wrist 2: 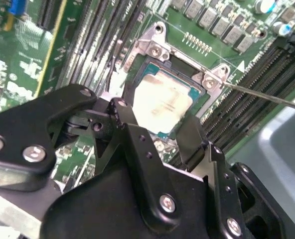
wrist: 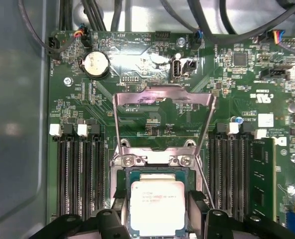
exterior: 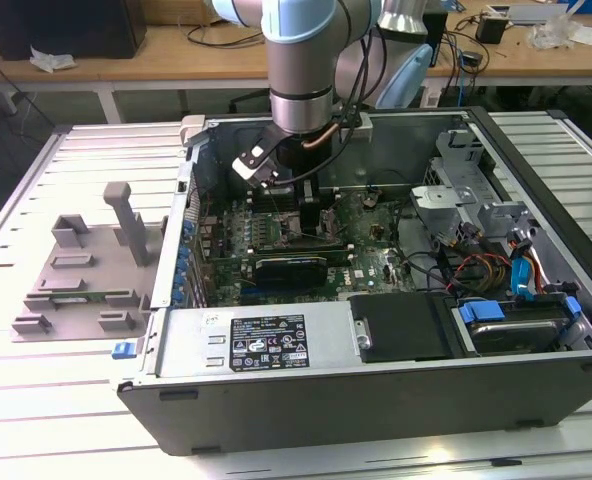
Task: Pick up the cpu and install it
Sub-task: 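Place the cpu into insertion slot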
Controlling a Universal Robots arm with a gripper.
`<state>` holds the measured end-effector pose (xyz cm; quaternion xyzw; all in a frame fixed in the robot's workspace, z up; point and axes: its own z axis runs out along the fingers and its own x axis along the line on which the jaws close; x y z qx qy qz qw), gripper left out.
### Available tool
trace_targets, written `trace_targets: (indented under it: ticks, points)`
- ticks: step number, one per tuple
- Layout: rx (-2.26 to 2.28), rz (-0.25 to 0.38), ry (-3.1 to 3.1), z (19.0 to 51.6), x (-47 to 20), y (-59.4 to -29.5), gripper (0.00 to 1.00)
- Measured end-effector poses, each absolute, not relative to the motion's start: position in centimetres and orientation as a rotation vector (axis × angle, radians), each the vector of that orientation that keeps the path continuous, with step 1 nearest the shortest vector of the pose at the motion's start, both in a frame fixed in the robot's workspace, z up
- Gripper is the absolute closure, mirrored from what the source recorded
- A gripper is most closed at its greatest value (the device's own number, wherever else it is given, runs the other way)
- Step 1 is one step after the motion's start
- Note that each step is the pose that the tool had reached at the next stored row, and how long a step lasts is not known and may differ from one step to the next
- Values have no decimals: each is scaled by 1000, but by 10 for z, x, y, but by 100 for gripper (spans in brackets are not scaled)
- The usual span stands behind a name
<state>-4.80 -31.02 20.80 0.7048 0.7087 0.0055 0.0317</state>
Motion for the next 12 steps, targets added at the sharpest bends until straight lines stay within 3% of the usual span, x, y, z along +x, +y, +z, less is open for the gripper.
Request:
trace_targets:
  ticks: [8,12]
  points:
    - [2170,17,2182,217,-48,-310,41]
    - [2170,17,2182,217,-48,-310,60]
